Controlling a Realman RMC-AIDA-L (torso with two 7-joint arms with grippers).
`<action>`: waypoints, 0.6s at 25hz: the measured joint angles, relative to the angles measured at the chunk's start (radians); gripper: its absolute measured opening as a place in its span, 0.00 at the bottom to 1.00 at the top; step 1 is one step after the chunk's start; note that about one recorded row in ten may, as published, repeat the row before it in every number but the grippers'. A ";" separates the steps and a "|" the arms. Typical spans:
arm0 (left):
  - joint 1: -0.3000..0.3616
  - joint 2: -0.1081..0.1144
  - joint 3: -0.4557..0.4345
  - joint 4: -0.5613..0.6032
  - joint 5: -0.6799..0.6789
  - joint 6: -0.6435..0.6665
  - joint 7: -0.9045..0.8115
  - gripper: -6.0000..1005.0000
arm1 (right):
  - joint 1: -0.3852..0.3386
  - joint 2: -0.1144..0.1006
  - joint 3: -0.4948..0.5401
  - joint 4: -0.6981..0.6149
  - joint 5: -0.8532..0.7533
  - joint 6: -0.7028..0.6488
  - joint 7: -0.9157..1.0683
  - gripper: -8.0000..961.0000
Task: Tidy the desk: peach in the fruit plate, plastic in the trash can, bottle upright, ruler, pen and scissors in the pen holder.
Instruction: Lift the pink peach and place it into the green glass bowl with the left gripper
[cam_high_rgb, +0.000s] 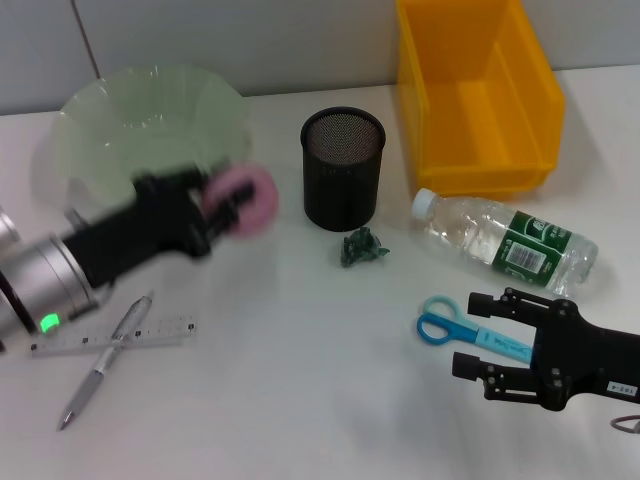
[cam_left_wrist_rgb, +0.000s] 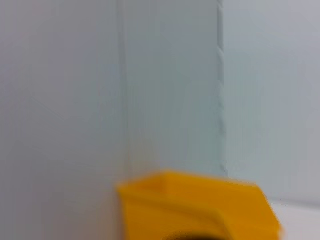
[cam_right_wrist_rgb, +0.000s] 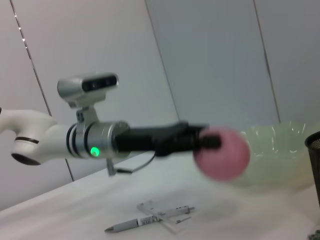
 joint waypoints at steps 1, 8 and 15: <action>-0.001 0.000 0.000 0.006 -0.036 -0.002 0.010 0.30 | 0.001 0.000 0.000 0.000 0.000 -0.002 0.000 0.86; -0.064 -0.002 -0.001 -0.001 -0.293 -0.123 0.106 0.31 | 0.006 0.004 0.002 -0.001 0.002 -0.003 0.000 0.86; -0.177 -0.002 0.000 -0.056 -0.457 -0.388 0.205 0.33 | 0.021 0.010 -0.001 -0.004 0.002 -0.003 0.005 0.86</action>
